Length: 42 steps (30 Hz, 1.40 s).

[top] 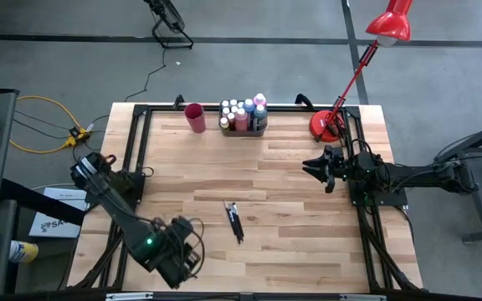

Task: Pick & Place Paint Supplies
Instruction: Put the black paint brush into the pink cup

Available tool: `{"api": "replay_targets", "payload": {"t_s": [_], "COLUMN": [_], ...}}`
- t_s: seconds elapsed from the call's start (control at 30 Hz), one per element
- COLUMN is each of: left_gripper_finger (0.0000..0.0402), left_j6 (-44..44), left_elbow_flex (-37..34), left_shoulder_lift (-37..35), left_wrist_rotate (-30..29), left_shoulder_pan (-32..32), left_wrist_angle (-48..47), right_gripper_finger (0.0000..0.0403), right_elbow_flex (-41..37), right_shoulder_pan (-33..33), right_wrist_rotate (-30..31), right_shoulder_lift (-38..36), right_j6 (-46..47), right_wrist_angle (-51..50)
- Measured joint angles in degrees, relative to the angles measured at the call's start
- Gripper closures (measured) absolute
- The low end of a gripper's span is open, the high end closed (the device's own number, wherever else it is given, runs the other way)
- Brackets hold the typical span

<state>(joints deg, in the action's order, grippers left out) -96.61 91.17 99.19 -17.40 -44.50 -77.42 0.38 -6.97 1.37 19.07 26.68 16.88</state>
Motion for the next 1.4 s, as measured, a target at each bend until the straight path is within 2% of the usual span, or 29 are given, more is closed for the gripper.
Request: {"api": "replay_targets", "payload": {"t_s": [0.07,0.17,0.27,0.57,0.7,0.83,1.03,1.27,1.4], "left_gripper_finger": [0.0234,0.0234,0.0234,0.0234,0.0234,0.0234,0.0234,0.0234,0.0234], "left_j6": [-0.8,-0.8,3.6,49.3,60.9,70.3,72.9,72.6,72.4], "left_elbow_flex": [-0.8,-1.2,-1.5,-1.4,-1.4,-1.4,-7.1,-15.7,-19.1], "left_shoulder_lift": [0.3,1.3,3.7,7.0,8.5,9.4,9.2,9.1,9.1], "left_wrist_rotate": [3.2,4.0,6.0,13.2,16.9,16.9,15.5,15.9,15.4], "left_shoulder_pan": [-1.1,-1.3,-2.5,-5.5,-5.9,-7.0,-10.1,-13.1,-13.0], "left_wrist_angle": [2.8,5.1,5.5,7.7,4.2,1.8,4.7,18.2,20.6], "right_gripper_finger": [0.028,0.028,0.028,0.028,0.028,0.028,0.028,0.028,0.028], "right_elbow_flex": [0.0,0.0,0.0,0.0,0.0,0.0,0.0,0.0,0.0], "right_shoulder_pan": [0.0,0.0,0.0,0.0,0.0,0.0,0.0,0.0,0.0], "right_wrist_rotate": [0.0,0.0,0.0,0.0,0.0,0.0,0.0,0.0,0.0], "right_shoulder_lift": [0.0,0.0,0.0,0.0,0.0,0.0,0.0,0.0,0.0], "right_j6": [0.0,0.0,0.0,0.0,0.0,0.0,0.0,0.0,0.0], "right_wrist_angle": [0.0,0.0,-0.1,-0.2,-0.2,-0.2,-0.2,-0.2,-0.2]}}
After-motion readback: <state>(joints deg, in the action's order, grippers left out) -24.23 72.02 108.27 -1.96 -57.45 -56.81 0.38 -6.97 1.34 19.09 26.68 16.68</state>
